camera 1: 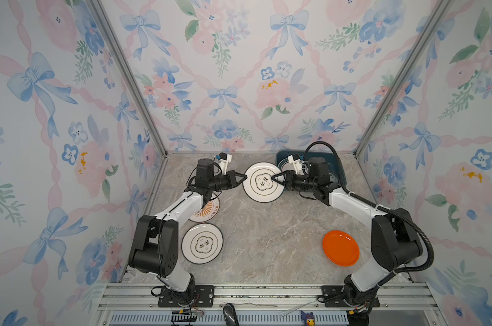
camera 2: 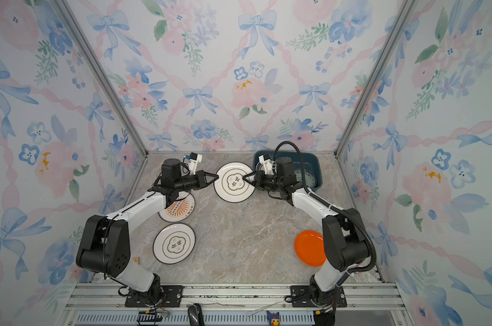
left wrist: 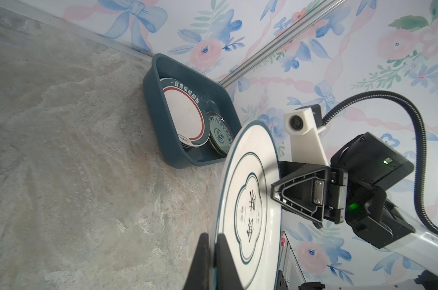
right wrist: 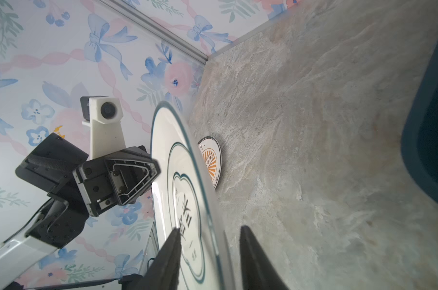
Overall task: Place the plates into the plastic bin on the countertop
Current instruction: Place the plate in the plastic bin.
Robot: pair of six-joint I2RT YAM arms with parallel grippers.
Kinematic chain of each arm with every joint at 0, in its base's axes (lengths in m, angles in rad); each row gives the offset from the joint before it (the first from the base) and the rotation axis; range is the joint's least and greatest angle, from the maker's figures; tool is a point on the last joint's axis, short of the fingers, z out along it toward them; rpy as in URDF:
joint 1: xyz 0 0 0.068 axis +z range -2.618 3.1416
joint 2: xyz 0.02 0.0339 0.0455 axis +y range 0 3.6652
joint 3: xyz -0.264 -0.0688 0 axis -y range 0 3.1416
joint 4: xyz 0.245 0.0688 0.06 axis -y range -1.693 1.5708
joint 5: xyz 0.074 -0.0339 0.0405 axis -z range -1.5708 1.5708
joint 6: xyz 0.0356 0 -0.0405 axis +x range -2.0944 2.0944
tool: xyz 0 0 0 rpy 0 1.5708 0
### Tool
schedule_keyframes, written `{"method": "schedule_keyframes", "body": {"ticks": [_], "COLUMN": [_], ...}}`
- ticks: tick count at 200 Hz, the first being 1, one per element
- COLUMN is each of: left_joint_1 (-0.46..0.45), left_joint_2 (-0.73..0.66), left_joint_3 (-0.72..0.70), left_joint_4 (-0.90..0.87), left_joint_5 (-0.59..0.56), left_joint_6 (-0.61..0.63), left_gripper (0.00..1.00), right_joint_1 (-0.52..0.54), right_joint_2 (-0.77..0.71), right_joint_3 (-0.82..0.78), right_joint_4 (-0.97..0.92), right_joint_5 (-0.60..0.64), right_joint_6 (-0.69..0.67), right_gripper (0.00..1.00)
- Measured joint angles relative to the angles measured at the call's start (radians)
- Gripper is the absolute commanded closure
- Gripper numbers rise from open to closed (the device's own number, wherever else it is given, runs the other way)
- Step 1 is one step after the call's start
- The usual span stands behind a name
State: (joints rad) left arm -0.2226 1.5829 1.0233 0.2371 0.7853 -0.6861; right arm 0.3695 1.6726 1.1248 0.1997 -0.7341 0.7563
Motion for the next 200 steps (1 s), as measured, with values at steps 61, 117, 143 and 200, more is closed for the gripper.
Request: {"method": "schedule_keyframes", "body": {"ticks": [61,117,143,200], "left_joint_1": [-0.004,-0.019,-0.021,0.018], "left_joint_2": [0.032,0.032,0.008,-0.109], "left_joint_3": [0.014,0.024,0.032,-0.006], "left_joint_4": [-0.005,-0.047,-0.116,-0.211], "left_joint_5": [-0.002,-0.036,-0.100,-0.305], "left_joint_6": [-0.002,0.041,0.096,0.156], "left_gripper": [0.88,0.44,0.14,0.02], "right_joint_1": [-0.003,-0.029,-0.097,-0.296], "right_joint_2": [0.017,0.017,0.017,0.045], "right_joint_3": [-0.001,0.031,0.071,0.181], "right_joint_4": [0.043,-0.095,-0.186,-0.261], "right_joint_5": [-0.050,-0.005,0.040,0.142], "right_joint_6": [0.037,-0.027,-0.047,-0.050], "right_gripper": [1.00,1.00,1.00,1.00]}}
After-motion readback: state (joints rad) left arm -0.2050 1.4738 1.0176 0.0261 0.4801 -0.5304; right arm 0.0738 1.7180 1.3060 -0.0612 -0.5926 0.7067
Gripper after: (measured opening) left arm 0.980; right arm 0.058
